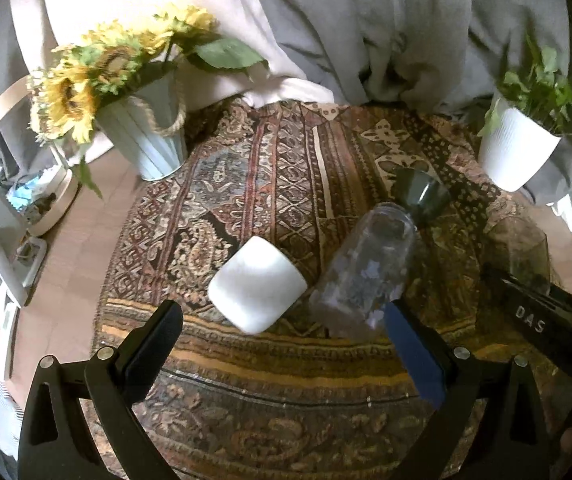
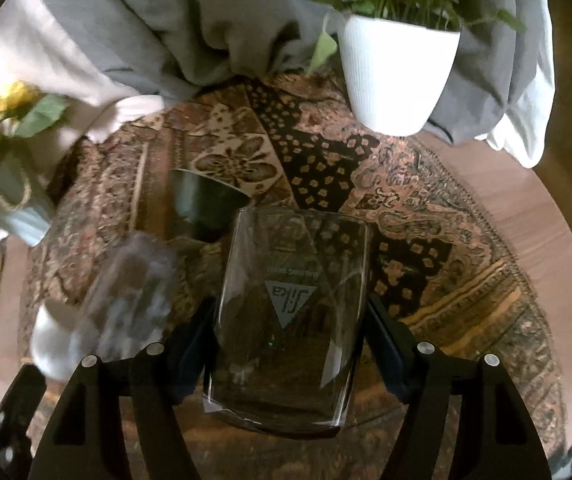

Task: Flip cup upside down
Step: 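Reach the right gripper to the clear glass tumbler and grasp it, then lift the glass tumbler with the right gripper and rotate it over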

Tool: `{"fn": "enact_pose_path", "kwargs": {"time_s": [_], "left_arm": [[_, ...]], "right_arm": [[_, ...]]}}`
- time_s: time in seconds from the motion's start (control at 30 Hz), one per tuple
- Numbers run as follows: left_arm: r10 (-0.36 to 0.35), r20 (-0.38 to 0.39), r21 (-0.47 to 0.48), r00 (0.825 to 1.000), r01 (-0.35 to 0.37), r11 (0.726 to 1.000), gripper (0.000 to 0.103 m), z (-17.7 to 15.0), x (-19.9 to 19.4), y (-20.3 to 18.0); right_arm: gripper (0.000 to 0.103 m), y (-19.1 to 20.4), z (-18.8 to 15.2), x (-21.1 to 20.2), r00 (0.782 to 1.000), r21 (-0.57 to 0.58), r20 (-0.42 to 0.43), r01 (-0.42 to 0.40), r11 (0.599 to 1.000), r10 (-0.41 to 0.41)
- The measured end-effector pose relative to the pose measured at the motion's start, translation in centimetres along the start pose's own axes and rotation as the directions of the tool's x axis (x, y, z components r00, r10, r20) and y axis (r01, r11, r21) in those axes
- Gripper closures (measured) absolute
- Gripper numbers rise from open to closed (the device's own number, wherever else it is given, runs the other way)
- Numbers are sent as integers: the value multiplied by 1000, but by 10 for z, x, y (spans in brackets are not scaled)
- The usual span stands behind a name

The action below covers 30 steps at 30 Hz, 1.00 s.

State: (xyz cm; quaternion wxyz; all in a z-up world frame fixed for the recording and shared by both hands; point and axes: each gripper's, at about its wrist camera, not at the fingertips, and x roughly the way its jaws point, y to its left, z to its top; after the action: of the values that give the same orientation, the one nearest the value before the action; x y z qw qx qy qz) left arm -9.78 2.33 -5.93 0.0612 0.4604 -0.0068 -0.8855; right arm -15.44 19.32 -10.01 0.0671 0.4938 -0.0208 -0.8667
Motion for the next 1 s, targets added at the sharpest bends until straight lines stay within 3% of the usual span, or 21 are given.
{"fn": "enact_pose_path", "kwargs": {"time_s": [0.13, 0.4, 0.73, 1.0], "left_arm": [[22, 10, 3, 1000, -22, 1000, 0, -12, -18, 15], [47, -6, 16, 999, -47, 999, 0, -47, -42, 43], [100, -106, 37, 989, -97, 995, 0, -90, -34, 68], [125, -169, 47, 978, -119, 992, 0, -106, -11, 68]], "right_arm": [[32, 9, -12, -29, 1000, -48, 10, -13, 999, 14], [32, 35, -55, -66, 995, -138, -62, -85, 987, 77], [32, 63, -114, -55, 980, -183, -178, -125, 975, 92], [32, 73, -136, -32, 973, -212, -221, -115, 971, 67]]}}
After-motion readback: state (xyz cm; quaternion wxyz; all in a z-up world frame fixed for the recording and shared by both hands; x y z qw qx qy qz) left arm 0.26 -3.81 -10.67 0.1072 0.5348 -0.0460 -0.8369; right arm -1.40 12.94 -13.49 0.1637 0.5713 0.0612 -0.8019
